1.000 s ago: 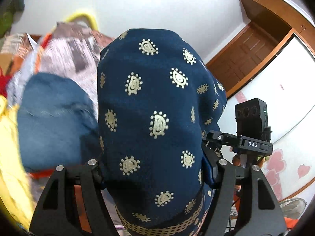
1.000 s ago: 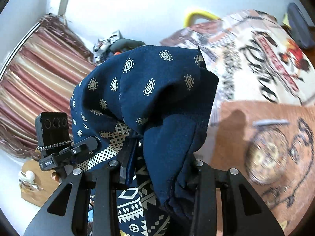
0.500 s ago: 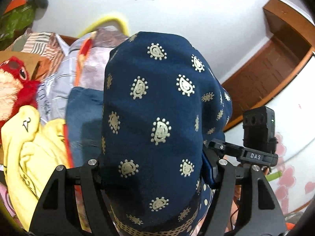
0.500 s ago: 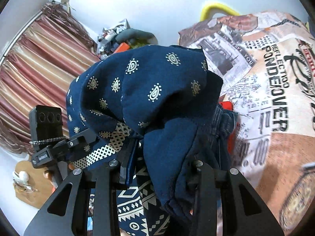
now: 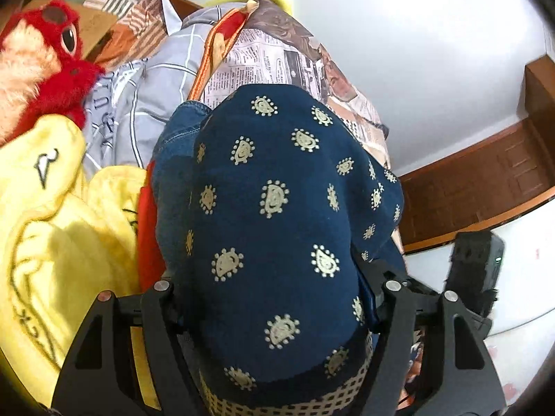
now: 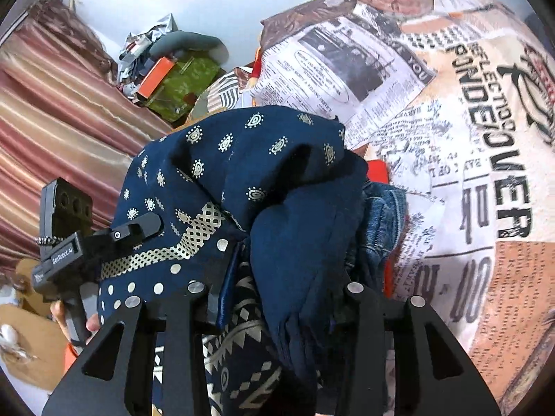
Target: Fold large clothes
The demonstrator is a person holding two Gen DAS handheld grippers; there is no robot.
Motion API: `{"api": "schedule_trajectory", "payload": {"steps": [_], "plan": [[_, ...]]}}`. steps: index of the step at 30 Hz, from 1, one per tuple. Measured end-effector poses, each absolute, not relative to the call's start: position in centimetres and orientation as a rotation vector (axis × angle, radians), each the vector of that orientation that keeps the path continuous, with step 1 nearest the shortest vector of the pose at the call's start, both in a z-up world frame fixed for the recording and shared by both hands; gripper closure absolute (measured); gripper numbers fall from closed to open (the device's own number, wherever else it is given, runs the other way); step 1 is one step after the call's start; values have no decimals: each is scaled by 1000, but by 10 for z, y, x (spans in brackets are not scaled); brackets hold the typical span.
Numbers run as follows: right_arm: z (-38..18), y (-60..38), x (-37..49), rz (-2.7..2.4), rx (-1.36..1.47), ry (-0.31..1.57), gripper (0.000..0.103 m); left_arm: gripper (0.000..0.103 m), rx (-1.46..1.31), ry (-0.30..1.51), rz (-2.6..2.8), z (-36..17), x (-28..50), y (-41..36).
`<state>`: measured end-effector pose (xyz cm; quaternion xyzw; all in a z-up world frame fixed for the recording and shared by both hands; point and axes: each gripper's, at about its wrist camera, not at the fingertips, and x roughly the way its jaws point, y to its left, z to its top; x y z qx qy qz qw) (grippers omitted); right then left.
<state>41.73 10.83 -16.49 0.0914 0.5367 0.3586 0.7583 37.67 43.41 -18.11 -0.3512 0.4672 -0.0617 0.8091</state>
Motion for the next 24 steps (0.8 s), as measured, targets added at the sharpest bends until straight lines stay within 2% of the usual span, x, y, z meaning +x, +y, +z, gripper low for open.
{"api": "schedule_trajectory", "payload": {"steps": [9,13,17,24], "plan": [[-96,79,370,749,72,1007,65,33,-447,945,24,-113,337,397],[-52,64,335,790,64,926,65,33,-398,820,14,-56,294,378],[-4,50,286,808,18,770,65,33,-336,679,-6,3,240,347],[58,16,191,861,15,523,65,33,-201,402,9,73,127,280]]}}
